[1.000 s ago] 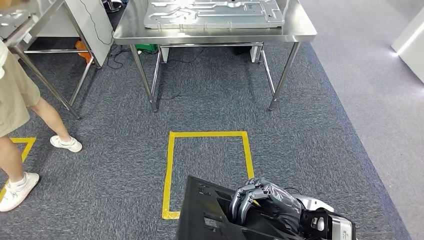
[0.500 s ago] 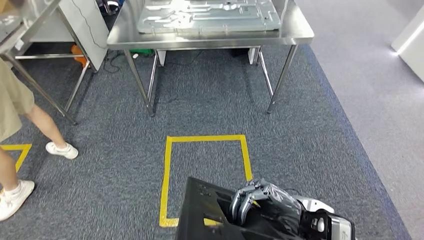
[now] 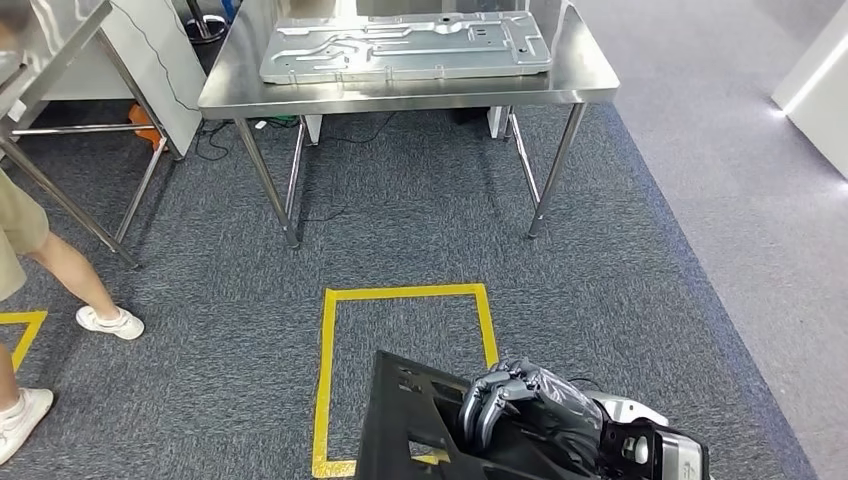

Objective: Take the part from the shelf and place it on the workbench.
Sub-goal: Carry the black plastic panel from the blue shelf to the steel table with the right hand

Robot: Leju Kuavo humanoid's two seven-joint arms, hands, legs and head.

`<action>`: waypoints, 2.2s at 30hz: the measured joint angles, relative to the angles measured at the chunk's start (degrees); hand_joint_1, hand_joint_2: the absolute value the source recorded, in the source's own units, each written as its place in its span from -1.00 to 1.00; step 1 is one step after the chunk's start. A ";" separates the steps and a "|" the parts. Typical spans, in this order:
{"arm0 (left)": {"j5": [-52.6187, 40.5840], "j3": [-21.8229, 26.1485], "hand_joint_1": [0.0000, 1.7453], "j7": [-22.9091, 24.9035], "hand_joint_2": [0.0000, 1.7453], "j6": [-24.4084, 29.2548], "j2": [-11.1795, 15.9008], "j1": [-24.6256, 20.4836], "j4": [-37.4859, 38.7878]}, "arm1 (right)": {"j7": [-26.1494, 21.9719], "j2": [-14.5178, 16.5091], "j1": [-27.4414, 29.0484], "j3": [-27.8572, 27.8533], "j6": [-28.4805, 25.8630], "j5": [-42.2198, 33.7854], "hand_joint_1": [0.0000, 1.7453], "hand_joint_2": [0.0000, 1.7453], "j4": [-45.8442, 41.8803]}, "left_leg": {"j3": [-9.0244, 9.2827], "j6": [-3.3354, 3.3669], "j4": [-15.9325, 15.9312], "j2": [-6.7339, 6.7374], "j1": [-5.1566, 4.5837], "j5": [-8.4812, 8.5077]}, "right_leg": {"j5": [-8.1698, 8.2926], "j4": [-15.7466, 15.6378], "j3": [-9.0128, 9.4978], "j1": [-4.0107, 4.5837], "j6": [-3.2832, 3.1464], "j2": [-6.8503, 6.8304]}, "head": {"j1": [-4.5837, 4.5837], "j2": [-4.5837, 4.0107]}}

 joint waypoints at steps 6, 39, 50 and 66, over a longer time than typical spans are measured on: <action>-0.07 0.02 -1.00 -0.16 -1.00 -0.27 -0.42 -0.16 0.02 | 0.04 0.02 -0.22 0.00 -0.08 0.01 0.94 1.00 0.13 | 1.55 -0.10 -0.49 0.16 0.53 -0.92 | -4.67 15.83 -10.45 -0.81 1.92 -0.56 | 0.02 0.01; -0.22 0.06 -1.00 -0.36 -1.00 -0.36 -0.36 0.19 0.02 | 0.12 0.01 0.39 0.33 -0.96 0.01 0.94 1.00 -0.10 | 6.48 -0.37 -0.61 -0.03 0.83 -4.73 | -3.47 12.08 -10.66 -0.96 1.89 -0.77 | -0.02 0.00; -0.24 0.06 -1.00 -0.45 -1.00 -0.39 -0.34 -0.45 0.02 | 0.08 -0.15 0.11 0.37 -0.85 -0.09 0.94 1.00 -0.19 | 0.78 -3.52 14.49 0.14 1.15 -10.26 | 3.35 1.38 -4.94 -0.70 -1.25 -0.63 | -0.05 0.00; -0.43 0.27 -1.00 -0.59 -1.00 -0.45 -0.19 -0.07 0.02 | 0.21 -0.13 -0.51 0.44 -0.81 -0.47 0.94 1.00 0.08 | 1.36 -0.15 0.78 -0.21 0.47 -1.06 | -6.52 16.88 -7.62 -0.53 1.73 -0.57 | 0.02 0.00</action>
